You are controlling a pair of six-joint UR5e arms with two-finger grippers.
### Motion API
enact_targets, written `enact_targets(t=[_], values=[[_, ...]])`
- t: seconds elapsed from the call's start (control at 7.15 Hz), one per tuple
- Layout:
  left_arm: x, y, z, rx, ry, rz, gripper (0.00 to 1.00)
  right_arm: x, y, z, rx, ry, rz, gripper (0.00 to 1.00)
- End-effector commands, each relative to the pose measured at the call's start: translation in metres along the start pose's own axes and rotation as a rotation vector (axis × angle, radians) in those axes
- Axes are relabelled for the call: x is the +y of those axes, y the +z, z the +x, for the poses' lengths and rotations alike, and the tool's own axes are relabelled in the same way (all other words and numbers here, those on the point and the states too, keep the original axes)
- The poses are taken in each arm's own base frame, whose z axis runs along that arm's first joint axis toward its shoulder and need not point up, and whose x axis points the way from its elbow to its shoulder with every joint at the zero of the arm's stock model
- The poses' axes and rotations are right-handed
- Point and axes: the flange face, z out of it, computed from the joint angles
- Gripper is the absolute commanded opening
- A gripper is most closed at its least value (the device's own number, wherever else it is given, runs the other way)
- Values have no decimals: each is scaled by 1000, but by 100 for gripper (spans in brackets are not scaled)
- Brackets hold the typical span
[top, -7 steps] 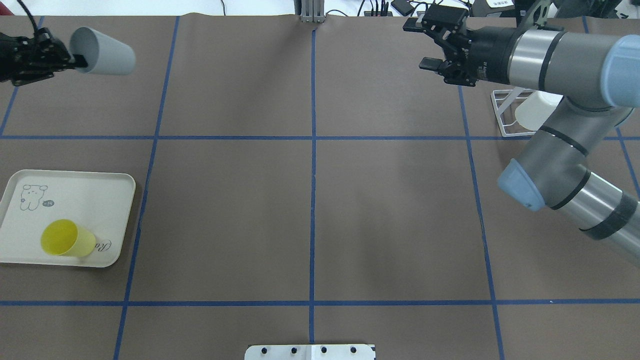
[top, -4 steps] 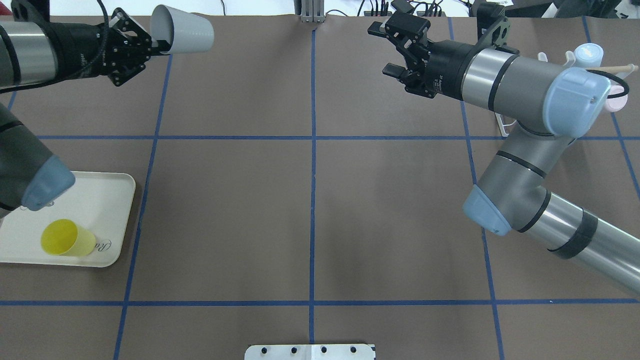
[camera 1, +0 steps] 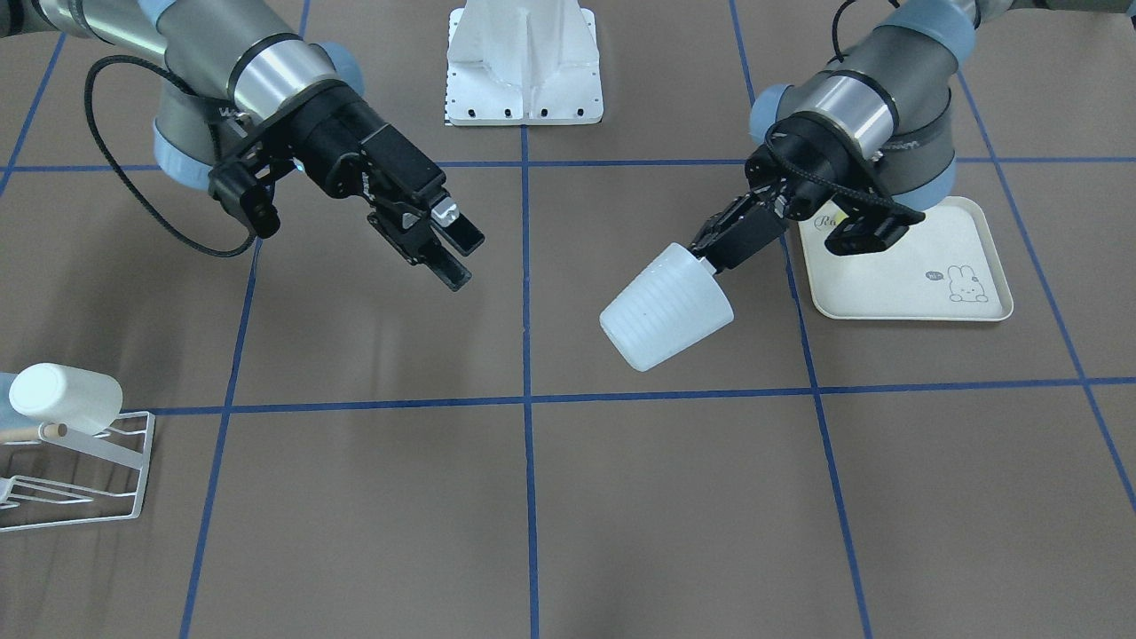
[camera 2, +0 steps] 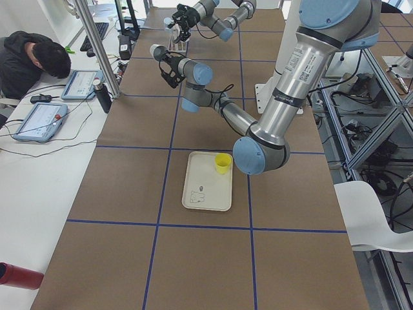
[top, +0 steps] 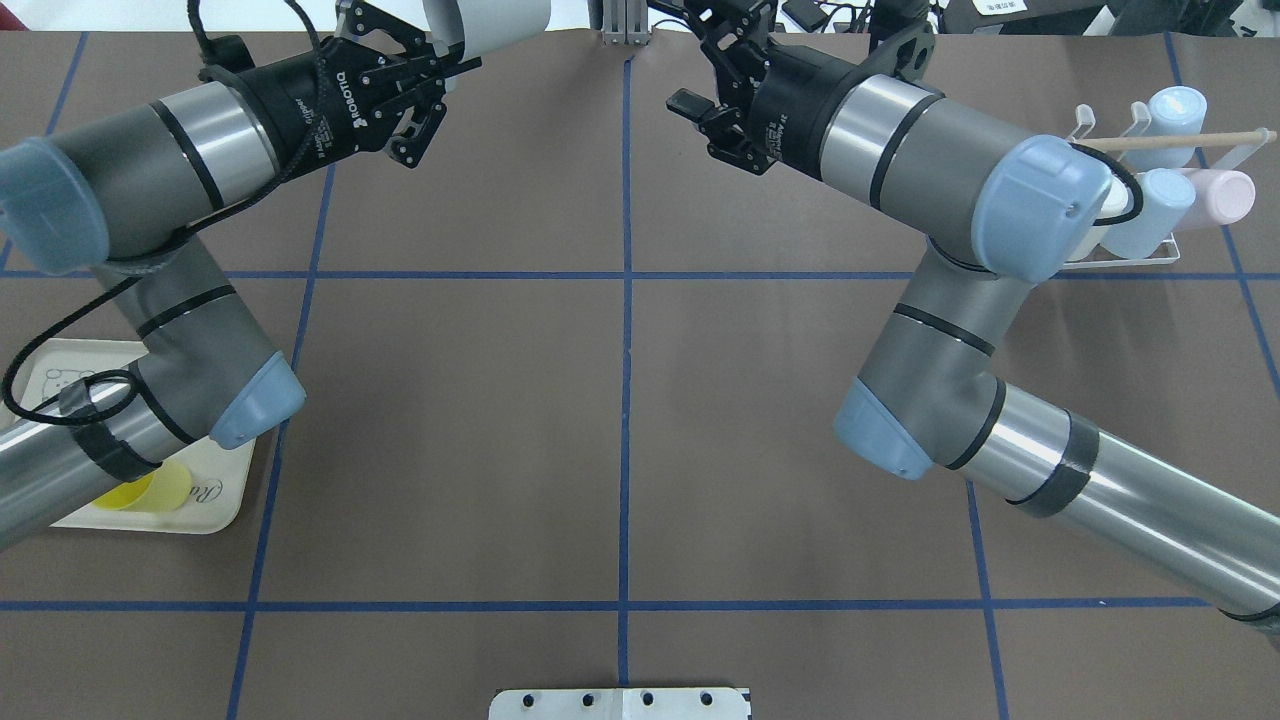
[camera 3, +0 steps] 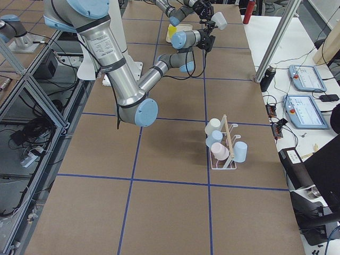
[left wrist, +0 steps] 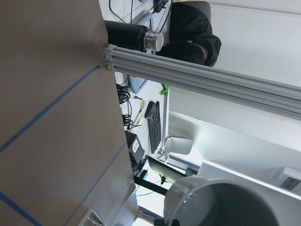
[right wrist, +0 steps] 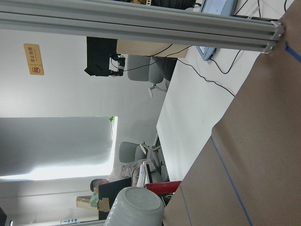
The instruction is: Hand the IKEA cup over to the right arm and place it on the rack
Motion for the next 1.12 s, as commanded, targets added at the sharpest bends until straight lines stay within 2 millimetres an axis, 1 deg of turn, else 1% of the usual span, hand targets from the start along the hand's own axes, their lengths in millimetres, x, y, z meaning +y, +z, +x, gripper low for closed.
enact_targets(t=[0.0, 0.14, 0.28, 0.56, 0.7, 0.98], values=[[-15, 7, -14, 108, -163, -71, 0, 13, 12, -7, -21, 31, 4, 99], [-21, 5, -16, 129, -217, -84, 0, 13, 12, -6, -20, 31, 4, 99], [-14, 15, -39, 117, -235, -82, 0, 13, 14, -7, -21, 31, 4, 99], [14, 29, -44, 126, -255, -120, 0, 12, 16, -3, -12, 30, 9, 99], [20, 30, -49, 119, -260, -125, 0, 10, 17, -1, -8, 29, 11, 99], [25, 33, -53, 111, -256, -128, 0, 10, 19, 0, -5, 29, 13, 99]])
